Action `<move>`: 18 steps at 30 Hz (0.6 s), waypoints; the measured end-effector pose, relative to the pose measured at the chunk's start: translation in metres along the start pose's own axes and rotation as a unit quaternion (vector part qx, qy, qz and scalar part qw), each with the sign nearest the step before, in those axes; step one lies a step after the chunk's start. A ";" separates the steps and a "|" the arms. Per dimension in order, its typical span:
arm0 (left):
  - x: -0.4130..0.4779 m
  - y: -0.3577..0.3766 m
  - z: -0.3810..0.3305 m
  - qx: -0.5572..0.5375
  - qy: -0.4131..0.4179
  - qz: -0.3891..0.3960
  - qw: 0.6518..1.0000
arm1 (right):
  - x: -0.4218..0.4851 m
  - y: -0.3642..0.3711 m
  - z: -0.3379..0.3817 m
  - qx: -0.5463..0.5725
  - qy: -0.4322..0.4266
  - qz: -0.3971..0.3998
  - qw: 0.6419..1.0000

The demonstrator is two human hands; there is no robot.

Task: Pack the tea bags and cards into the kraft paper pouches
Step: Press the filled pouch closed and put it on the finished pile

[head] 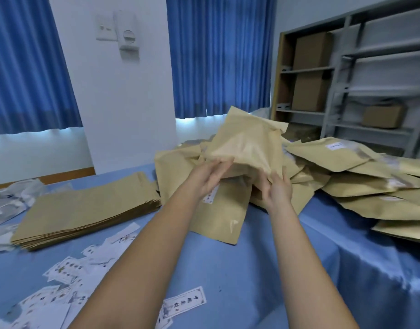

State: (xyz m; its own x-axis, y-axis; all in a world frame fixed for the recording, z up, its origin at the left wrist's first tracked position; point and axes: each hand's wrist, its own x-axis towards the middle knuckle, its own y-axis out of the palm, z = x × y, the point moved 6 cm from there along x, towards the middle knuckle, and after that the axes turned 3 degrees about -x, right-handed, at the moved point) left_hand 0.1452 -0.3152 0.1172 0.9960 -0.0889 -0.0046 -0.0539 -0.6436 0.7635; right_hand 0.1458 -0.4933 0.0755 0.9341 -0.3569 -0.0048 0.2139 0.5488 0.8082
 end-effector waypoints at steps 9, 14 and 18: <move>-0.003 -0.013 0.025 0.308 -0.020 0.010 0.951 | -0.019 0.047 -0.083 0.017 0.183 0.189 0.965; -0.034 -0.070 -0.032 0.306 0.089 -0.064 0.946 | -0.085 0.089 -0.156 0.027 0.233 0.244 0.941; -0.084 -0.129 -0.098 0.320 0.169 -0.129 0.923 | -0.146 0.131 -0.216 0.011 0.289 0.284 0.914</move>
State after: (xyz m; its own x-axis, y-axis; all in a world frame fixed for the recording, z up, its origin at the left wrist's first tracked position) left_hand 0.0757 -0.1497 0.0824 0.9411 0.3023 0.1515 0.2648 -0.9375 0.2260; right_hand 0.0992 -0.2061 0.0555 0.8894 0.4426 0.1142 -0.3522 0.5043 0.7884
